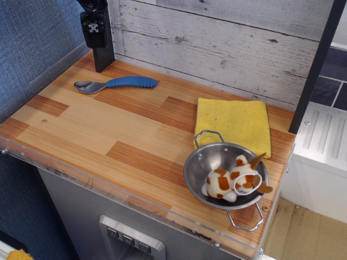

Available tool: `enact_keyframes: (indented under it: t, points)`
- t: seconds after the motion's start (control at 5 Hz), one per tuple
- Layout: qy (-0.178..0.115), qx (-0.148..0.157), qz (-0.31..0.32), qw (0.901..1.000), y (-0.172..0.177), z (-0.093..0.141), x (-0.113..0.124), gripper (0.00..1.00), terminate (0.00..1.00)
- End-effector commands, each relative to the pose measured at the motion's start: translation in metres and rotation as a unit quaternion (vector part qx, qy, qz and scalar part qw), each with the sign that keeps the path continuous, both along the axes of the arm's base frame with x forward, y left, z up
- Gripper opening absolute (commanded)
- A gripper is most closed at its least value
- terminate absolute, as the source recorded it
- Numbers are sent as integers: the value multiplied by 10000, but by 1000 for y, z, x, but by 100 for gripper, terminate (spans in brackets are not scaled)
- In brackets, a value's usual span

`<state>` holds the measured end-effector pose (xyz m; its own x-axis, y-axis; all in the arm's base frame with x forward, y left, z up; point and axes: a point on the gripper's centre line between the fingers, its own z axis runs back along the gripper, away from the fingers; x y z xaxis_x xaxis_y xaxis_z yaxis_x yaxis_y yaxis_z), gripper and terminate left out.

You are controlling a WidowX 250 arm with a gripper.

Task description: PICK UP THE YELLOW TOWEL AND PUT ANOTHER SIDE OF THE TABLE

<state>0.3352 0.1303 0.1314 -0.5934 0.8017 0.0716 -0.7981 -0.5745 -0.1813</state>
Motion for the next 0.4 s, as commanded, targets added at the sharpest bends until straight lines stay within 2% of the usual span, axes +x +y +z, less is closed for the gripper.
enact_keyframes:
  t: [0.0,0.2]
  points:
    - [0,0,0,10000,0,0,0,100,0]
    - [-23,-40,-318,9995,-27,-6,4,100,0]
